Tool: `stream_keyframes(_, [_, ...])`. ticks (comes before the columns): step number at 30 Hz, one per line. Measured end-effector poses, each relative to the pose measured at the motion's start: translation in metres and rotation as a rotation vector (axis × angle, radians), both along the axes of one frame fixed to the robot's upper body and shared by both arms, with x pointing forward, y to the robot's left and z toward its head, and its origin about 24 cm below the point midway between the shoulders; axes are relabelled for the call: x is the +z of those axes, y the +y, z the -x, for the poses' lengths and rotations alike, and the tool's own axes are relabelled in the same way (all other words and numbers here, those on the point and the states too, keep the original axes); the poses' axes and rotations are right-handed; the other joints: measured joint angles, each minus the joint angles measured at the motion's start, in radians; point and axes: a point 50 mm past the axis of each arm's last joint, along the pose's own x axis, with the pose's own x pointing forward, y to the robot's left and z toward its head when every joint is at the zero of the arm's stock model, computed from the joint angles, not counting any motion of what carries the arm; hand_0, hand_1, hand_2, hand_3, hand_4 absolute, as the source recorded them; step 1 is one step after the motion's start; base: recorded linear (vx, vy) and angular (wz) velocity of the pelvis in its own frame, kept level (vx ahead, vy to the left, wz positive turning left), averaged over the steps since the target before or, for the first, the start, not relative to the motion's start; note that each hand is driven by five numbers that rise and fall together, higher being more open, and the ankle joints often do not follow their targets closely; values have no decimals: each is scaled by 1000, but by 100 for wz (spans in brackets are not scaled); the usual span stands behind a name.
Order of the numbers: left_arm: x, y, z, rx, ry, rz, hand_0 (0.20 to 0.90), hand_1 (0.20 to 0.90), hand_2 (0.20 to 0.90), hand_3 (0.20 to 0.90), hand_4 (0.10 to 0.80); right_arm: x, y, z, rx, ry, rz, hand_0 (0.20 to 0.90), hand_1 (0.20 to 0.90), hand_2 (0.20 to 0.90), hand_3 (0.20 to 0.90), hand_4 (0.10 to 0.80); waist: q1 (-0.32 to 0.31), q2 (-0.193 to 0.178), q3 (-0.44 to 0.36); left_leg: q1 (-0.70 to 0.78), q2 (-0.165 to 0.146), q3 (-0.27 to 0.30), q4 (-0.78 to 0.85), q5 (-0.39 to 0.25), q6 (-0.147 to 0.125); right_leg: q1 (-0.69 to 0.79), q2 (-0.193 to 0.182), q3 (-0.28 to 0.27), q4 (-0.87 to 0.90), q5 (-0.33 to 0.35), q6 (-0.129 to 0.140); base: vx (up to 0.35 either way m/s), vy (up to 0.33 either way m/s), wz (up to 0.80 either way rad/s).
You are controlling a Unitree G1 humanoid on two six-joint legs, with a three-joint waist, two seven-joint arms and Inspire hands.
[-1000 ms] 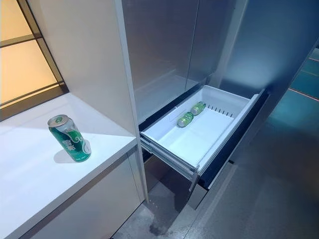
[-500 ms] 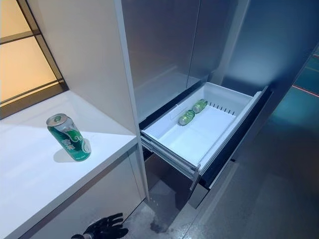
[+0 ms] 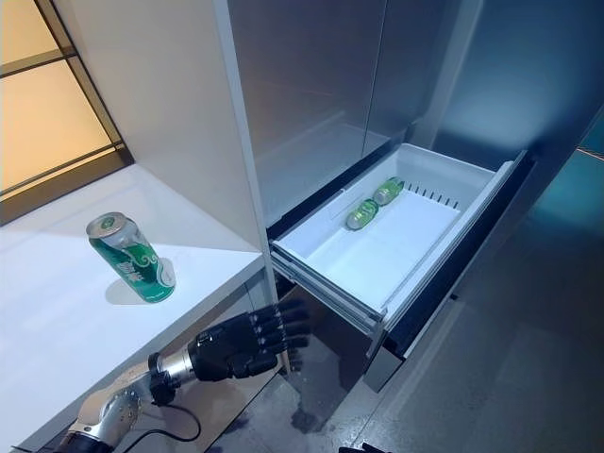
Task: Put drinks into fridge and close the fridge
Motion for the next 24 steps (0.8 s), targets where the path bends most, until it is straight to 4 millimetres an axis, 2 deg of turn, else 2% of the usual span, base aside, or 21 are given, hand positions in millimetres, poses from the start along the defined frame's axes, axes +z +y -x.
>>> stream_keyframes(3, [37, -11, 4, -56, -76, 258, 900, 900, 900, 900, 800, -1, 1, 4, 1, 5, 3, 900, 900, 900, 900, 800, -1, -1, -2, 2, 0, -1, 0, 0, 0, 4, 1, 0, 0, 0, 0, 0, 0, 0])
stream_keyframes(6, [59, -8, 0, -20, -171, 362, 900, 900, 900, 900, 800, -2, 1, 7, 0, 1, 7, 900, 900, 900, 900, 800, 0, -1, -3, 2, 0, -3, 0, 0, 0, 7, 0, -1, 0, 0, 0, 0, 0, 0])
stream_keyframes(8, [76, 4, -2, 71, -296, 384, 900, 900, 900, 900, 800, -2, 3, 6, 6, -7, 7, 900, 900, 900, 900, 800, 0, 0, -5, 1, 0, -6, -1, 0, -1, 8, 1, -3, 0, 0, 0, -21, -2, 1])
stream_keyframes(13, [110, 53, -14, 547, -624, 253, 900, 900, 900, 900, 800, -3, 5, 14, 0, -18, 15, 900, 900, 900, 900, 800, 9, 3, -16, -5, -1, -16, 0, 1, -1, 5, 0, -9, 0, 0, 0, -15, 6, 5])
stream_keyframes(17, [131, 85, -14, 858, -769, 161, 900, 900, 900, 900, 800, -5, 8, 21, -6, -7, 14, 900, 900, 900, 900, 800, 27, -14, -41, -15, -2, -20, 1, 2, -1, -8, 0, -9, 0, 0, 1, 4, 4, 3])
stream_keyframes(21, [142, 102, -11, 1121, -845, 58, 900, 900, 900, 900, 800, -7, 14, 22, -6, -7, 1, 900, 900, 900, 900, 800, 29, -30, -51, -16, -6, -25, 1, 4, 1, -9, -4, -9, 0, -2, 4, 1, 0, 2])
stream_keyframes(24, [146, 107, -9, 1272, -898, -42, 900, 900, 900, 900, 800, -8, 17, 24, -9, -3, -6, 900, 900, 900, 900, 800, 31, -35, -56, -17, -8, -25, 0, 4, 2, -8, -5, -10, 0, -3, 5, 0, 0, 0])
